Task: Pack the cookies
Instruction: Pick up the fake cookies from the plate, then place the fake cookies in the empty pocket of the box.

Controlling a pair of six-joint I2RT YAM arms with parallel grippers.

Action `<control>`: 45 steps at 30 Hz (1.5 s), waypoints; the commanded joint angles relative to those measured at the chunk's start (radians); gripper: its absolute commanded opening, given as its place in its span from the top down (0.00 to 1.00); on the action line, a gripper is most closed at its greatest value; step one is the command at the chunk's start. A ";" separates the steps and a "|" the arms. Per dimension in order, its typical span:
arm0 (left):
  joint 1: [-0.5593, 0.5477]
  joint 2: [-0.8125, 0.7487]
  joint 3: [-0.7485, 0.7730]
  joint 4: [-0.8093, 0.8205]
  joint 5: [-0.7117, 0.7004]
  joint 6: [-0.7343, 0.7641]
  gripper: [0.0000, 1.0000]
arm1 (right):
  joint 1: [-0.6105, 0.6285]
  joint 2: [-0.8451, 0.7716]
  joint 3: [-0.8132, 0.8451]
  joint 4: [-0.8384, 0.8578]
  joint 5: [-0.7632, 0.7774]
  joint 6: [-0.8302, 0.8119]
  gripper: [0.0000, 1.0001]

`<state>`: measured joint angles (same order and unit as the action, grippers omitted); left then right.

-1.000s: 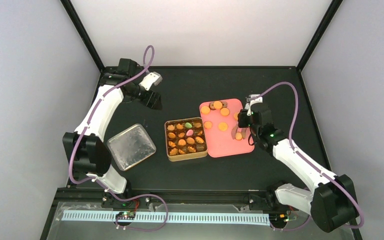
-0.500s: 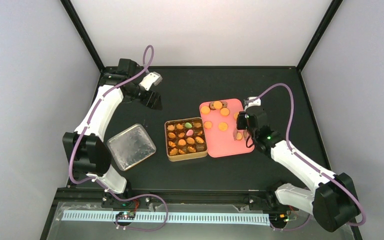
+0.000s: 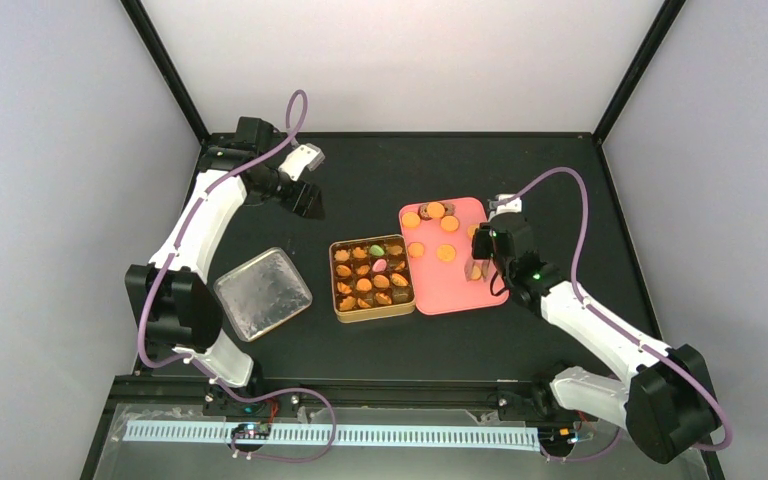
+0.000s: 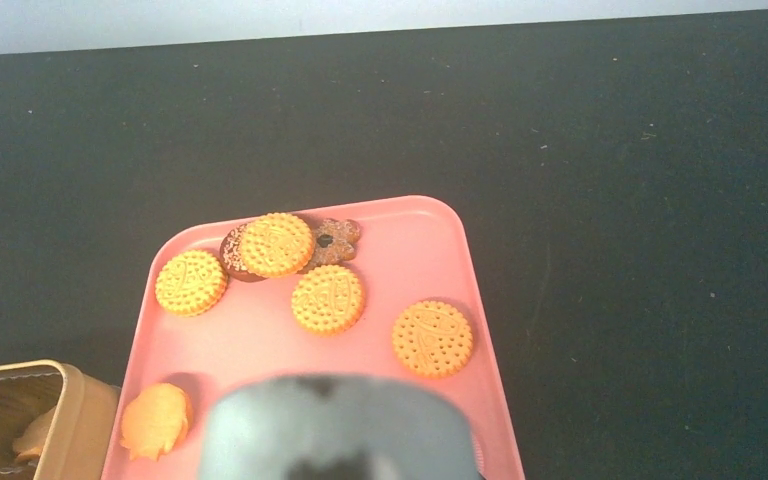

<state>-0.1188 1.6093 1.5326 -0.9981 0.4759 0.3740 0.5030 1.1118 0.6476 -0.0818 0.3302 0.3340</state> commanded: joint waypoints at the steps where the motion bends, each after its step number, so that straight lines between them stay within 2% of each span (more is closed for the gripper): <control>1: 0.007 -0.022 -0.001 0.008 0.016 -0.007 0.20 | 0.006 -0.002 0.010 0.015 0.005 0.013 0.80; 9: 0.017 -0.020 -0.010 0.008 0.001 0.003 0.21 | 0.045 -0.071 0.081 -0.027 -0.018 -0.022 0.84; 20: 0.079 0.008 -0.067 -0.007 -0.070 0.098 0.20 | 0.323 -0.066 0.213 -0.087 0.010 -0.012 0.85; 27: 0.228 0.104 -0.126 -0.029 -0.109 0.218 0.21 | 0.477 0.064 0.295 -0.071 0.031 -0.023 0.85; 34: 0.331 0.140 -0.183 0.002 -0.138 0.281 0.22 | 0.501 0.132 0.316 -0.055 0.030 -0.032 0.84; 39: 0.345 0.156 -0.234 0.047 -0.218 0.322 0.21 | 0.502 0.137 0.314 -0.059 0.032 -0.033 0.77; 45: 0.374 0.169 -0.250 0.060 -0.221 0.334 0.21 | 0.502 0.138 0.310 -0.051 0.002 -0.025 0.67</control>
<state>0.2310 1.7657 1.2861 -0.9646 0.2813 0.6651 0.9977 1.2556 0.9329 -0.1719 0.3309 0.3122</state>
